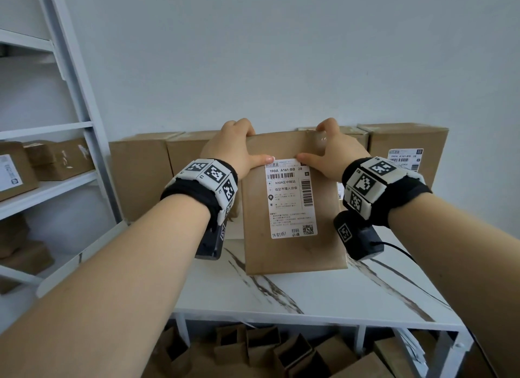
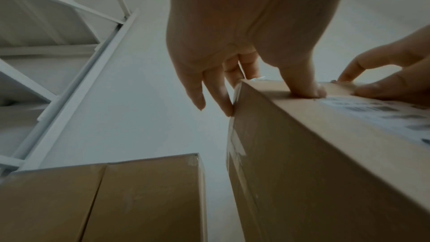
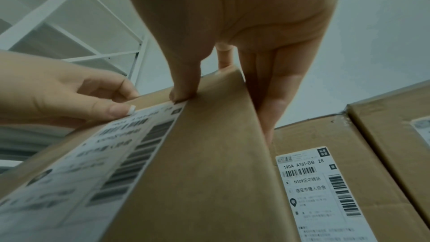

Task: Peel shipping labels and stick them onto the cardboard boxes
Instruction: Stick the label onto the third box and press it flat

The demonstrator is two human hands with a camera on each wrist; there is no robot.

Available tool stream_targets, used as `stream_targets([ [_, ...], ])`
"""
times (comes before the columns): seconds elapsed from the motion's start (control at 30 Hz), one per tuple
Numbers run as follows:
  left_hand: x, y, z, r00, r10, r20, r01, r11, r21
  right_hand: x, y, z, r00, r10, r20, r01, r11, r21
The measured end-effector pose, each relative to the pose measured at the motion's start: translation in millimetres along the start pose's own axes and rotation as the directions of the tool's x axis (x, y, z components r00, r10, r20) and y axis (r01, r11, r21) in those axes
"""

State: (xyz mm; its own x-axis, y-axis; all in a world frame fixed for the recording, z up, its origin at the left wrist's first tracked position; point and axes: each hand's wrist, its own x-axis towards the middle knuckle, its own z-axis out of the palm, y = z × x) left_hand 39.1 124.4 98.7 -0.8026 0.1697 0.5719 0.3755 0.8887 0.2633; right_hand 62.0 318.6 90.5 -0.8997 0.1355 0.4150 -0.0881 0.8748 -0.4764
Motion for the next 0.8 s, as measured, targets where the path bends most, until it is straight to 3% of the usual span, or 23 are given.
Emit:
stream_targets([
  [0.43, -13, 13, 2, 0.974, -0.050, 0.220, -0.007, 0.968, 0.249, -25, 0, 14, 0.993, 0.008, 0.119, -0.003, 0.999, -0.037],
  [0.8, -10, 13, -5, 0.973, -0.037, 0.230, -0.016, 0.974, 0.226, -57, -18, 42, 0.990, 0.095, 0.101, -0.055, 0.940, -0.338],
])
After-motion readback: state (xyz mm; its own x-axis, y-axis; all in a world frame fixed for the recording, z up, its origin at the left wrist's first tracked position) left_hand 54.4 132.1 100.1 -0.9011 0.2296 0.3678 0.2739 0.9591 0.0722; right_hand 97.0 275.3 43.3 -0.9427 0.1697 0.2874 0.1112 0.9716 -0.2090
